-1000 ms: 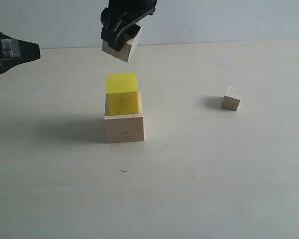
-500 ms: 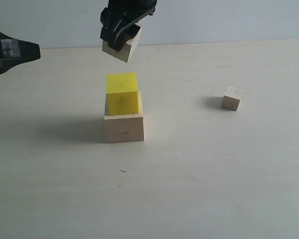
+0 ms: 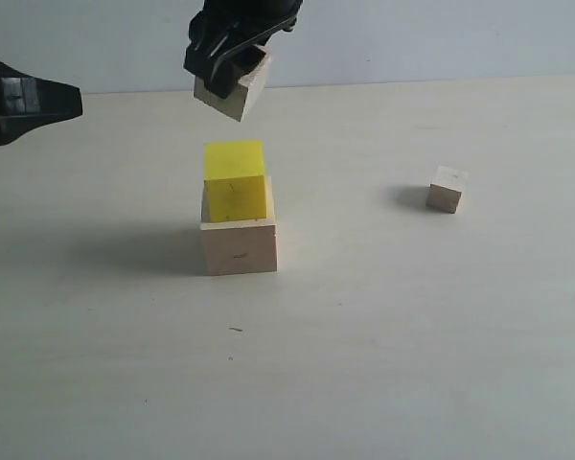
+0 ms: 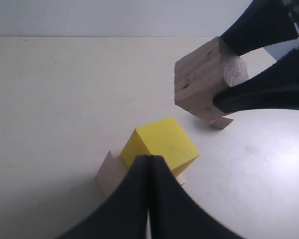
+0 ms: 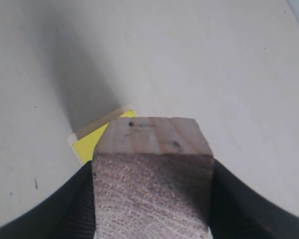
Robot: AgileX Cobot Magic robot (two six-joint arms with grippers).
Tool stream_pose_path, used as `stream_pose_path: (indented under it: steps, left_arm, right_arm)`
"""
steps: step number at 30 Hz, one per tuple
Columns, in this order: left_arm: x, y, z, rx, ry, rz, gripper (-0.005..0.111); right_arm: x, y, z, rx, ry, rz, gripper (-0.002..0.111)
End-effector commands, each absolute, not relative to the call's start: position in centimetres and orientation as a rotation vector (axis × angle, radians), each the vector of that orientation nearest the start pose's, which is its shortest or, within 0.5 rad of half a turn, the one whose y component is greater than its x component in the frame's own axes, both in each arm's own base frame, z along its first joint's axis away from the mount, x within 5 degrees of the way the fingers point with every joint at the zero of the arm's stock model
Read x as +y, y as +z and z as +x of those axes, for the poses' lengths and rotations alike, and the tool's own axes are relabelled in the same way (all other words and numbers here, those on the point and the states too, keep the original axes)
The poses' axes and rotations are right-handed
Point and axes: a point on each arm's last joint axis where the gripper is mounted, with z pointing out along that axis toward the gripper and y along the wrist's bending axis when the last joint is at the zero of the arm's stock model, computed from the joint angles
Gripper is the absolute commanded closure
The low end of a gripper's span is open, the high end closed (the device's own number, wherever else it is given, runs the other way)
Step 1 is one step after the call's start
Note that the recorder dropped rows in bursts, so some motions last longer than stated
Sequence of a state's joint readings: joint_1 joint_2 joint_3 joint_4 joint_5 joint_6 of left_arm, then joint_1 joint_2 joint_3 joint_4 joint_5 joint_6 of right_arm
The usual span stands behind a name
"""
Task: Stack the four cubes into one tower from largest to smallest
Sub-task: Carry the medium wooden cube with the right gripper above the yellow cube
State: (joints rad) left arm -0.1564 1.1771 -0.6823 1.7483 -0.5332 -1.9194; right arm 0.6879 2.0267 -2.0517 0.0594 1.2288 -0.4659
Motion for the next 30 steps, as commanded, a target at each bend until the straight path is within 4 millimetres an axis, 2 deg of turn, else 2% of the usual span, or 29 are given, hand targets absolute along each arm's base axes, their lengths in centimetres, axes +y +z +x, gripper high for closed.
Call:
stream_pose_path:
  steps: [1,18,22,25,30]
  left_arm:
    - [-8.4,28.1,22.1,2.058,-0.763,0.363,0.107]
    - [-8.5,28.1,22.0,2.055,-0.77,0.381,0.107]
    - [-8.4,28.1,22.1,2.052,-0.76,0.386,0.107]
    - [-8.4,28.1,22.1,2.051,-0.754,0.39,0.107]
    - [-8.4,28.1,22.1,2.051,-0.751,0.387,0.107]
  right_arm:
    - [28.8,33.2,34.1,2.202,0.161,-1.513,0.108]
    - [29.5,33.2,33.5,2.189,0.29,-1.532,0.108]
    - [29.4,31.9,33.3,2.255,0.311,-1.519,0.108]
    - [29.6,30.9,33.0,2.357,0.38,-1.439,0.108]
    - [29.4,30.8,33.1,2.401,0.362,-1.384,0.108]
